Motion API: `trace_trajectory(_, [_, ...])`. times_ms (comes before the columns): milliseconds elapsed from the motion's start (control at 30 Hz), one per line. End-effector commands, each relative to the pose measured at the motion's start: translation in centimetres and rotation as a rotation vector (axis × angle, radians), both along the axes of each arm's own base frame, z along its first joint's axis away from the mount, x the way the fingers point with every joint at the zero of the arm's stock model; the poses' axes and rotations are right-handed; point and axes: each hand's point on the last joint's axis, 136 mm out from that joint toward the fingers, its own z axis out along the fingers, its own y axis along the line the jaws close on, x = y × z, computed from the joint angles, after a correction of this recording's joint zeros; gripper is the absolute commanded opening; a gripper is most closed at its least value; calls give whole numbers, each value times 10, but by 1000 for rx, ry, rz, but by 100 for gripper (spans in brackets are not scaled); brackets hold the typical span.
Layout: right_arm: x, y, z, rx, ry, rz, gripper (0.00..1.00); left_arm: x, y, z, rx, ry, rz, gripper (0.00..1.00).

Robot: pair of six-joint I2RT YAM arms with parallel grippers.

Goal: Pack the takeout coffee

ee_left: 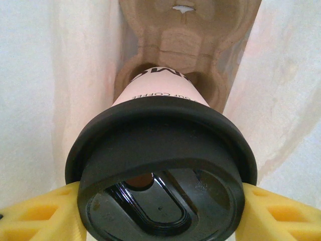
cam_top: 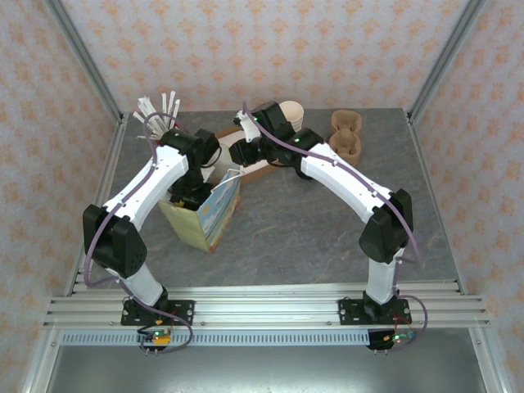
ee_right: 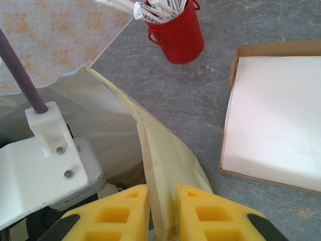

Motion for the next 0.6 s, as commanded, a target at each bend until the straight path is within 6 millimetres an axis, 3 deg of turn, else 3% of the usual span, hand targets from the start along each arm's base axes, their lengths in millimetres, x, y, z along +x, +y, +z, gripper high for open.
trace_trajectory(0, [-2, 0, -10, -43, 14, -3, 21, 4, 1, -9, 11, 6, -20, 31])
trace_trajectory(567, [-1, 0, -13, -47, 19, -2, 21, 8, -1, -26, -3, 31, -18, 31])
